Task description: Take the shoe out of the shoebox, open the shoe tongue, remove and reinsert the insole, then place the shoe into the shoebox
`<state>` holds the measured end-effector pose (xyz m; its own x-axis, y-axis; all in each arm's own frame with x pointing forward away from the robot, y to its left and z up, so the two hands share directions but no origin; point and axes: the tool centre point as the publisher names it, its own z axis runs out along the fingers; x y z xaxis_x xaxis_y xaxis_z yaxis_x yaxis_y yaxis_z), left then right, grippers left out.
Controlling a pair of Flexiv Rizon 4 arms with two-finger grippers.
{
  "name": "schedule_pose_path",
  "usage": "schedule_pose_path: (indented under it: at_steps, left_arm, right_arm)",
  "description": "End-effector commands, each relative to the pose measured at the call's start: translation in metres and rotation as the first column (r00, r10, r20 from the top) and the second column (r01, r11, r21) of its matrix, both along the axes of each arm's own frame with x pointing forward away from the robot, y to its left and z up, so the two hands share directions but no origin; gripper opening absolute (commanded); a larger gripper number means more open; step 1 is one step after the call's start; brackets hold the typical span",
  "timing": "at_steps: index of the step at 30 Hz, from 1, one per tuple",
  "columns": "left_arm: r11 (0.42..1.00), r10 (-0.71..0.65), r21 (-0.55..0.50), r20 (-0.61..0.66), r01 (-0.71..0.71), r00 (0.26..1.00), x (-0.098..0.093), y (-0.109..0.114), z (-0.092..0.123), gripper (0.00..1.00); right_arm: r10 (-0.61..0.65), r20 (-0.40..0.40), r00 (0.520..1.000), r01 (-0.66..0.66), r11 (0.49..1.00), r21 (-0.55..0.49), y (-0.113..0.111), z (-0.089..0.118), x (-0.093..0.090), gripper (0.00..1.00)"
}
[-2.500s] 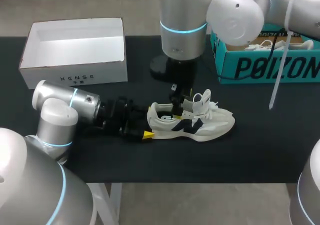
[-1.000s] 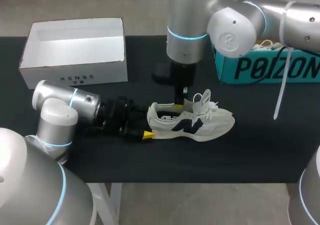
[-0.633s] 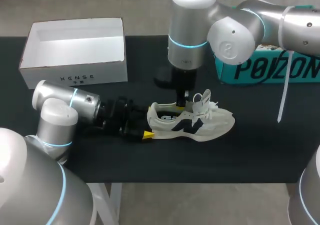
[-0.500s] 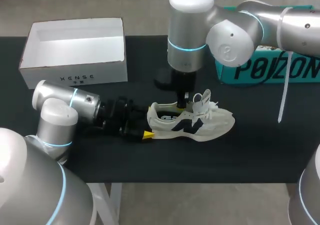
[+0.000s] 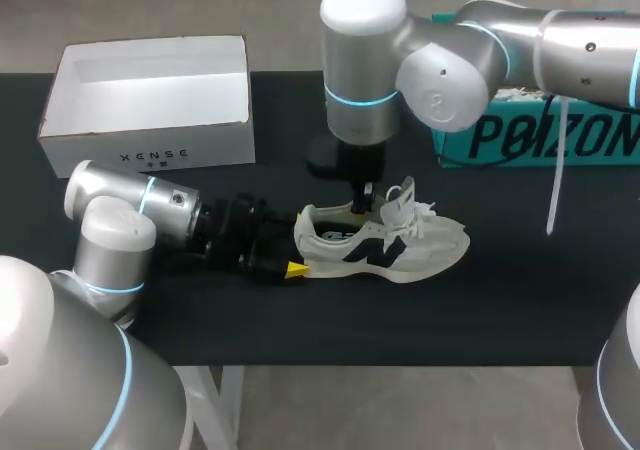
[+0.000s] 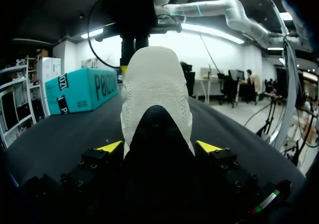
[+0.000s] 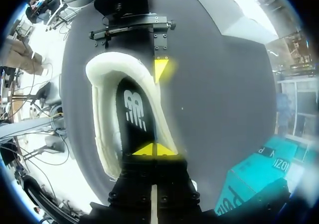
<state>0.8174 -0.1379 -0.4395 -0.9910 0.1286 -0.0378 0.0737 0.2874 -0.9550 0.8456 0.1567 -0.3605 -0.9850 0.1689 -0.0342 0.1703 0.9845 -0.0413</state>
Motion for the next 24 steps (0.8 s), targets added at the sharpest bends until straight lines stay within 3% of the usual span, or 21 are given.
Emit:
schedule_pose_path:
  at_steps: [1,10,20,23,24]
  left_arm:
    - [1.0,0.0,0.0,0.001,0.0,1.0,0.0,0.0,-0.003,0.0]
    - [1.0,0.0,0.0,0.001,0.0,1.0,0.0,0.0,-0.003,0.0]
    - [1.0,0.0,0.0,0.001,0.0,1.0,0.0,0.0,-0.003,0.0]
    - [1.0,0.0,0.0,0.001,0.0,1.0,0.0,0.0,-0.003,0.0]
    - [1.0,0.0,0.0,0.001,0.0,1.0,0.0,0.0,-0.003,0.0]
  right_arm:
    - [-0.007,0.001,1.0,0.007,1.0,-0.013,0.0,-0.005,0.005,0.0]
    - [-0.02,0.024,0.999,0.021,0.999,-0.042,-0.006,-0.009,0.007,0.0]
    - [-0.033,-0.007,0.999,0.033,0.998,-0.044,-0.011,-0.025,0.004,0.0]
    - [-0.034,-0.012,0.999,0.034,0.998,-0.045,-0.011,-0.026,0.004,0.14]
    - [-0.034,-0.012,0.999,0.034,0.998,-0.045,-0.011,-0.026,0.004,0.13]
